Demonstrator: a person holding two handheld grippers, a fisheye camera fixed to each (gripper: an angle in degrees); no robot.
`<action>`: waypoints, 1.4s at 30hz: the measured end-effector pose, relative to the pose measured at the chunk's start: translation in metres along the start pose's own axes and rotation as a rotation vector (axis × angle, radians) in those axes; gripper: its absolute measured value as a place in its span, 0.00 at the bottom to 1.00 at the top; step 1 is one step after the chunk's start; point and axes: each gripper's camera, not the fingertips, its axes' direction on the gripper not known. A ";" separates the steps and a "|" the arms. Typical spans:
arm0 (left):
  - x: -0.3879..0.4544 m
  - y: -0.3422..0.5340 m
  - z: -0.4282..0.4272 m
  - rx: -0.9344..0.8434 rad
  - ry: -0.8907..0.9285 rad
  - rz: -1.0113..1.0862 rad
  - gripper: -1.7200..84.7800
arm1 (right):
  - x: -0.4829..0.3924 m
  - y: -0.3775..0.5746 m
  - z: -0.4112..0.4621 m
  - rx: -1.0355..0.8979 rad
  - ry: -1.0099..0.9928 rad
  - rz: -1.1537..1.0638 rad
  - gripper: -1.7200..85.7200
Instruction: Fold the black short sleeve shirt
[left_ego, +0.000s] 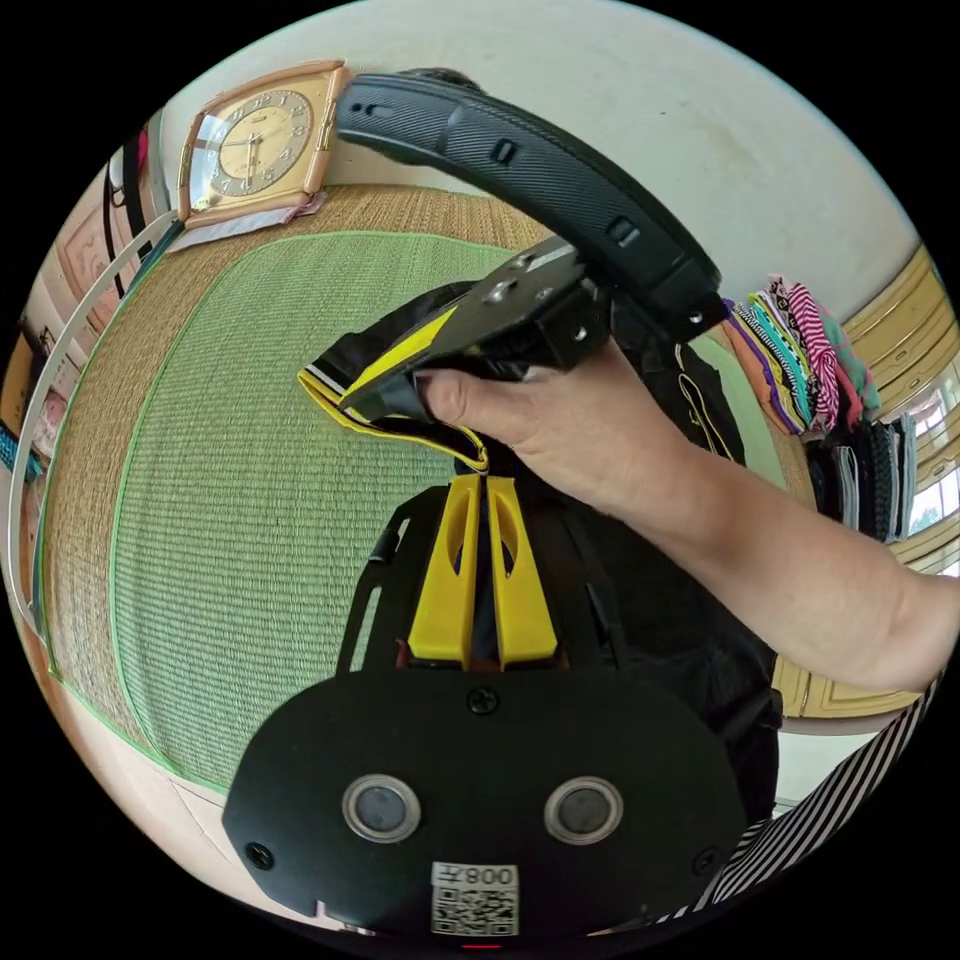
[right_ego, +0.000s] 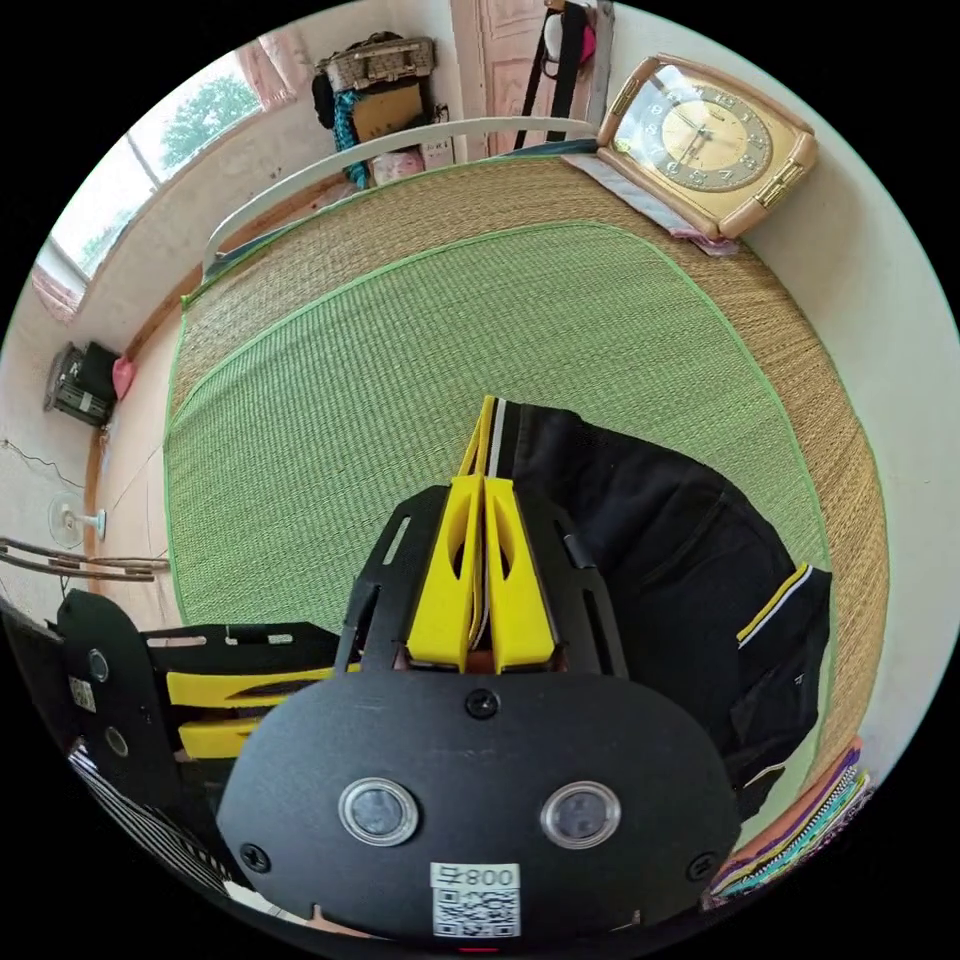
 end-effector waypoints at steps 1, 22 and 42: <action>0.002 0.000 -0.003 0.007 -0.007 0.005 0.03 | 0.010 0.005 -0.010 0.024 -0.021 0.020 0.03; 0.110 -0.029 0.031 -0.194 -0.231 0.436 0.02 | 0.302 0.278 -0.138 0.317 -0.560 0.713 0.02; 0.131 -0.208 0.085 -0.111 0.098 0.343 0.02 | 0.380 0.327 -0.271 0.359 -0.158 0.852 0.02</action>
